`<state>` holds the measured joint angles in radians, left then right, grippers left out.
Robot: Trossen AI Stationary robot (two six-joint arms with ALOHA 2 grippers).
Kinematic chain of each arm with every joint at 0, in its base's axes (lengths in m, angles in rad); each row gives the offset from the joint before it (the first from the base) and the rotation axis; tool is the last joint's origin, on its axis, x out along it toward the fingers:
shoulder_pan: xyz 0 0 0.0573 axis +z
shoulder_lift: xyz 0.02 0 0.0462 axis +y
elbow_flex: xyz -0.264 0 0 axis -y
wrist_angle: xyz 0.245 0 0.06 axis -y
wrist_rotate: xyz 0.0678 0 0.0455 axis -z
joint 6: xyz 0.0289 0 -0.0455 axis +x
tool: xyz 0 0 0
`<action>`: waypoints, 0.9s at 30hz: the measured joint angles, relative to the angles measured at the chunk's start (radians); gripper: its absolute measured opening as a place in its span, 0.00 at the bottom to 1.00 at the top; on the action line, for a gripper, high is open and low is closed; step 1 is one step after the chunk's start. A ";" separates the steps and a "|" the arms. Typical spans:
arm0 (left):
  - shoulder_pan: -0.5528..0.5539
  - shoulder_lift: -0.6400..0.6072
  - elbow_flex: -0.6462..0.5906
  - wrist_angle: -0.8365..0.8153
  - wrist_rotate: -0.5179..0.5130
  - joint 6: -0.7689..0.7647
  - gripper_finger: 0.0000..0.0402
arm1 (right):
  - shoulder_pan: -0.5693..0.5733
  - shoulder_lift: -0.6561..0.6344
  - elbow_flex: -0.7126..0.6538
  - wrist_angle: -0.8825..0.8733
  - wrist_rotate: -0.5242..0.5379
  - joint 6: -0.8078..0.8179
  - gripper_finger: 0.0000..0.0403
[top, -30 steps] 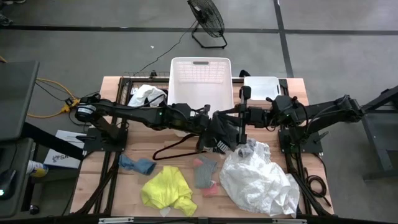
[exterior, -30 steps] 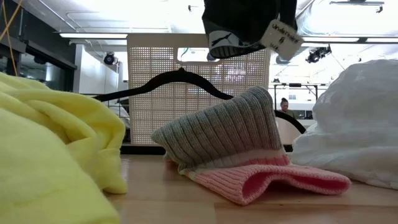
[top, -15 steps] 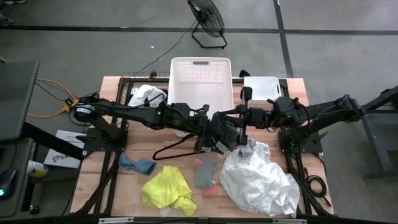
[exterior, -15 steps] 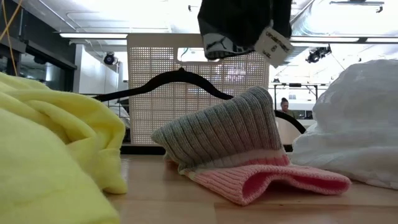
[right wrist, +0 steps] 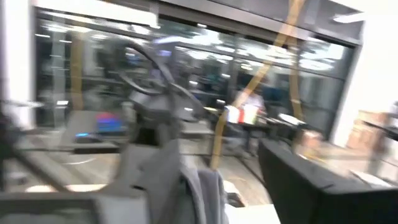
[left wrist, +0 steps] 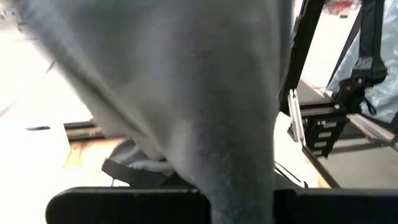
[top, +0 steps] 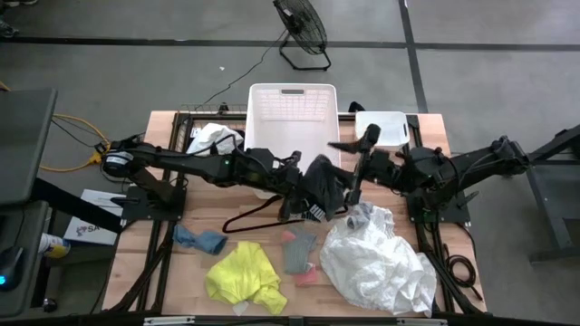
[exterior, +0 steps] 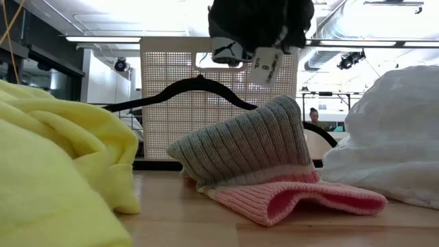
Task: Pick & Place Cloths
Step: Put the gray underwear into the wire basket
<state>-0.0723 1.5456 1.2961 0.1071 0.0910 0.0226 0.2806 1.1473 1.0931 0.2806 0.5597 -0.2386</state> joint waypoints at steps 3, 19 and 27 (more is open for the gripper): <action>0.000 -0.035 0.000 -0.029 -0.004 0.011 0.01 | 0.018 -0.009 0.000 0.000 0.127 0.000 0.68; 0.000 -0.326 0.000 -0.269 -0.274 0.212 0.01 | 0.087 -0.019 0.000 -0.088 0.378 0.022 0.88; 0.000 -0.468 0.000 -0.360 -0.481 0.313 0.01 | 0.086 -0.019 0.000 -0.142 0.381 0.062 0.88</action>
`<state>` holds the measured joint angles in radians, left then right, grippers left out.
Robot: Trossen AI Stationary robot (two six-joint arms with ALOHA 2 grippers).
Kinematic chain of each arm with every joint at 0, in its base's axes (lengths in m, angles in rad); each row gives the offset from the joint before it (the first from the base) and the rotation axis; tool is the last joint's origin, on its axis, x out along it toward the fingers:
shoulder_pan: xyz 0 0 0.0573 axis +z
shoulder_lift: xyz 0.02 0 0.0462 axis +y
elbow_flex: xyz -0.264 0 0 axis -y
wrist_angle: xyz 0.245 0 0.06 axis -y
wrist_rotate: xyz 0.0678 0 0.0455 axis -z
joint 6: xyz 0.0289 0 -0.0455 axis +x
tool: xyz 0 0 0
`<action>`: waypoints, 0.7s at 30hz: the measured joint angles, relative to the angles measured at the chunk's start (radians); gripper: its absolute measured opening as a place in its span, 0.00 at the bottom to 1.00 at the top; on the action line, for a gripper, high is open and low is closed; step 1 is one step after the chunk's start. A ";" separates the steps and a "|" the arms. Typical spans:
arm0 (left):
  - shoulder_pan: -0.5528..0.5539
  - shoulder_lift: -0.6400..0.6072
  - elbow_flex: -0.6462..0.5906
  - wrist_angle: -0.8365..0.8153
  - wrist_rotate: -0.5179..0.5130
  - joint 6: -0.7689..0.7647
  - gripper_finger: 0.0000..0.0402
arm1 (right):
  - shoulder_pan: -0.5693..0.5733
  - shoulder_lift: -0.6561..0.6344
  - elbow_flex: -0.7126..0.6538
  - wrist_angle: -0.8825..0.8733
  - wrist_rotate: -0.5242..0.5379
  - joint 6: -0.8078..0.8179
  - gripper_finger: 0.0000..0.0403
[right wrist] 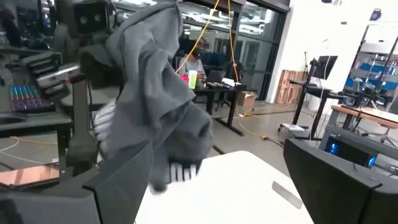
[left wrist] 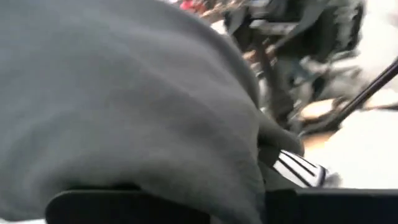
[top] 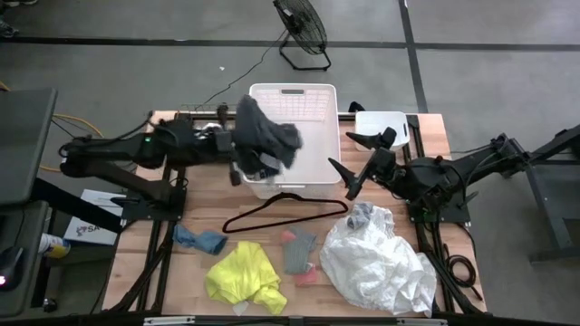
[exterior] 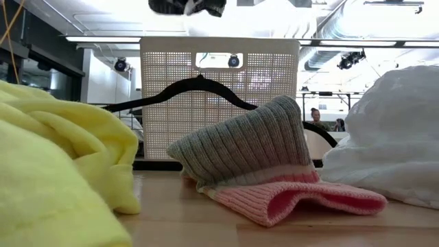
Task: Pick & Place Cloths
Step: Put the gray underwear into the wire basket
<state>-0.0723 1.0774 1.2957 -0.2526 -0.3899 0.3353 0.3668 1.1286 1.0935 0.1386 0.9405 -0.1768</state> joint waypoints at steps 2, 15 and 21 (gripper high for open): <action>0.000 -0.025 0.004 0.005 -0.078 0.027 0.01 | 0.000 0.000 0.000 -0.006 0.001 0.001 0.88; 0.012 -0.074 0.001 -0.199 -0.462 0.086 0.01 | 0.000 0.000 0.000 -0.022 0.003 0.026 0.88; 0.151 -0.074 0.001 -0.361 -0.443 -0.014 0.01 | 0.000 0.001 0.000 -0.030 0.003 0.027 0.88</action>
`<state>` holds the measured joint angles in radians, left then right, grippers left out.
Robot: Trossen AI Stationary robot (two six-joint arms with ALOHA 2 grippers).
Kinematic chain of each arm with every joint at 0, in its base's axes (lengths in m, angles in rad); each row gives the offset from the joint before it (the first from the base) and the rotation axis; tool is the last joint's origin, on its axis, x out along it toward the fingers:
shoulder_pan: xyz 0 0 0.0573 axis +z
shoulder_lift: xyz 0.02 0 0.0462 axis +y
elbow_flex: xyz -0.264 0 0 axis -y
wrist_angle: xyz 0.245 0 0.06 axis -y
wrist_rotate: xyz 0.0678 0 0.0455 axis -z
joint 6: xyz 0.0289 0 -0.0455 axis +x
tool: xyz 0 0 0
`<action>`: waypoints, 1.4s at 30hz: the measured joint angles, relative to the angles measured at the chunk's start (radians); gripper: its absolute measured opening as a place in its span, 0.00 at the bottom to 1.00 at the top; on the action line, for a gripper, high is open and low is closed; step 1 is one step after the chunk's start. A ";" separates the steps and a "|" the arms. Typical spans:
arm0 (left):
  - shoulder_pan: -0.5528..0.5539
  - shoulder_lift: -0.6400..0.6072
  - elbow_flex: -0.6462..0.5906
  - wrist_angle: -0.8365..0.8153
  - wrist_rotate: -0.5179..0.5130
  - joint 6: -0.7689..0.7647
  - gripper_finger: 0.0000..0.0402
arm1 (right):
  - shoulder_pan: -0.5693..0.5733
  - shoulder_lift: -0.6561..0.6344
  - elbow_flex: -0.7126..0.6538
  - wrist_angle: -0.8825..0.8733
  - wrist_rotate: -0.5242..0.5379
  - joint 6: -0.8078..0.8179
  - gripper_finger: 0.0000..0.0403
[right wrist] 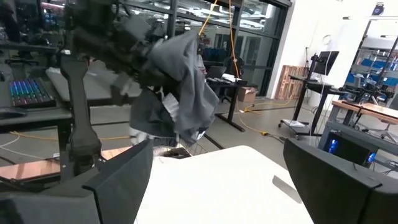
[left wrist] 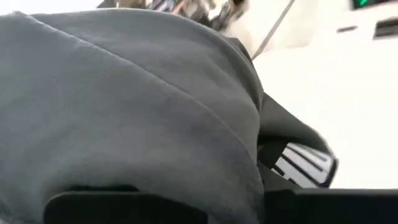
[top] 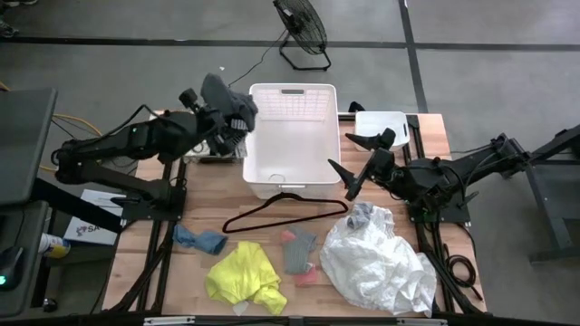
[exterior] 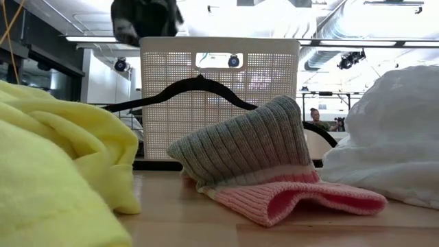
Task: Pick & Place Cloths
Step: Put the gray underwear into the wire basket
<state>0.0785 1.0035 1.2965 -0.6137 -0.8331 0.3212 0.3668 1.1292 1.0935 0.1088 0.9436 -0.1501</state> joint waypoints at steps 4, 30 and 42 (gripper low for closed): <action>0.130 0.000 0.000 -0.081 0.061 -0.054 0.01 | 0.000 0.000 0.000 -0.012 0.000 0.000 0.88; 0.737 0.015 -0.298 -0.039 0.490 0.055 0.01 | -0.001 0.000 0.000 -0.084 0.000 0.052 0.88; 0.753 0.126 -0.390 -0.045 0.610 0.163 0.01 | -0.003 0.000 0.000 -0.084 0.000 0.051 0.88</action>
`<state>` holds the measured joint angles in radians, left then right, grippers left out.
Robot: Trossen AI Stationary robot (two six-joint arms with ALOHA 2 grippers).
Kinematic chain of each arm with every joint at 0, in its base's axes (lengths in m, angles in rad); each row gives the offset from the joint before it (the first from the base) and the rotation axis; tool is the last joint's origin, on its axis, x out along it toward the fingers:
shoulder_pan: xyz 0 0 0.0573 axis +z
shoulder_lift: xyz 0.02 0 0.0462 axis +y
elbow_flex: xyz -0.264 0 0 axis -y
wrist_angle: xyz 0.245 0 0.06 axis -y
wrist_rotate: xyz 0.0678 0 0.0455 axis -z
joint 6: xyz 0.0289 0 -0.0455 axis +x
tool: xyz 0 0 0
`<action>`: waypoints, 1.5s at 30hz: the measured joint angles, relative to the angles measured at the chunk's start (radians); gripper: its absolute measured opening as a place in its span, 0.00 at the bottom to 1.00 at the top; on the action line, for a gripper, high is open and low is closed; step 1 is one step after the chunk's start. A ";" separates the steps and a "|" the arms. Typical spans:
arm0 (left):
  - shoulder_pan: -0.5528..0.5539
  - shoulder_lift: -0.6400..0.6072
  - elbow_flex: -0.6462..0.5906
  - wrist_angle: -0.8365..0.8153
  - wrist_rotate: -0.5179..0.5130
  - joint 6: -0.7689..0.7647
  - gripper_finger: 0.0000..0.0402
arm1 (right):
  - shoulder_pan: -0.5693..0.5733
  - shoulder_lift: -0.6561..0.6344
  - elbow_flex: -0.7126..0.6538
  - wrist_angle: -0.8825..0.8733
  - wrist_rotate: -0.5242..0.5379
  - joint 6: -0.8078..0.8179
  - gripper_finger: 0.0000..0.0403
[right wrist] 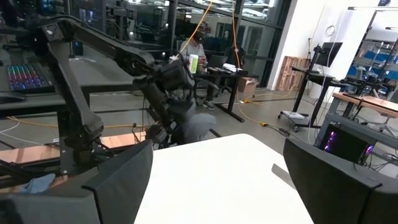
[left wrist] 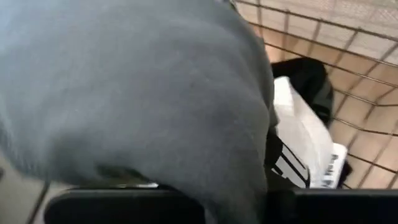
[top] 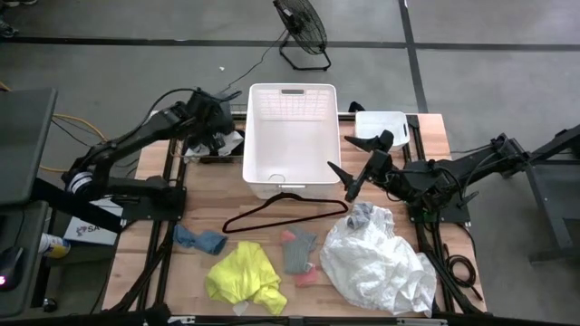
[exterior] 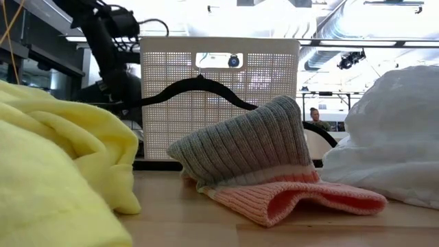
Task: Pick & Place Cloths
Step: Put the gray underwear into the wire basket
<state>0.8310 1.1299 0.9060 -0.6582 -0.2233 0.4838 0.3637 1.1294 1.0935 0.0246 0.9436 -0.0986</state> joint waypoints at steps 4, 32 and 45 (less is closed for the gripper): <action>0.000 0.068 -0.001 -0.026 0.005 -0.034 0.01 | 0.000 0.000 0.000 -0.001 0.000 0.012 0.88; 0.000 0.271 -0.001 -0.098 0.098 -0.043 0.07 | 0.000 0.000 0.000 -0.022 0.000 0.043 0.88; 0.000 0.166 0.003 -0.117 0.107 -0.045 0.43 | 0.000 0.000 0.000 -0.022 0.000 0.043 0.88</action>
<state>0.8308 1.2961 0.9085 -0.7756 -0.1167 0.4391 0.3637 1.1297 1.0935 0.0025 0.9432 -0.0559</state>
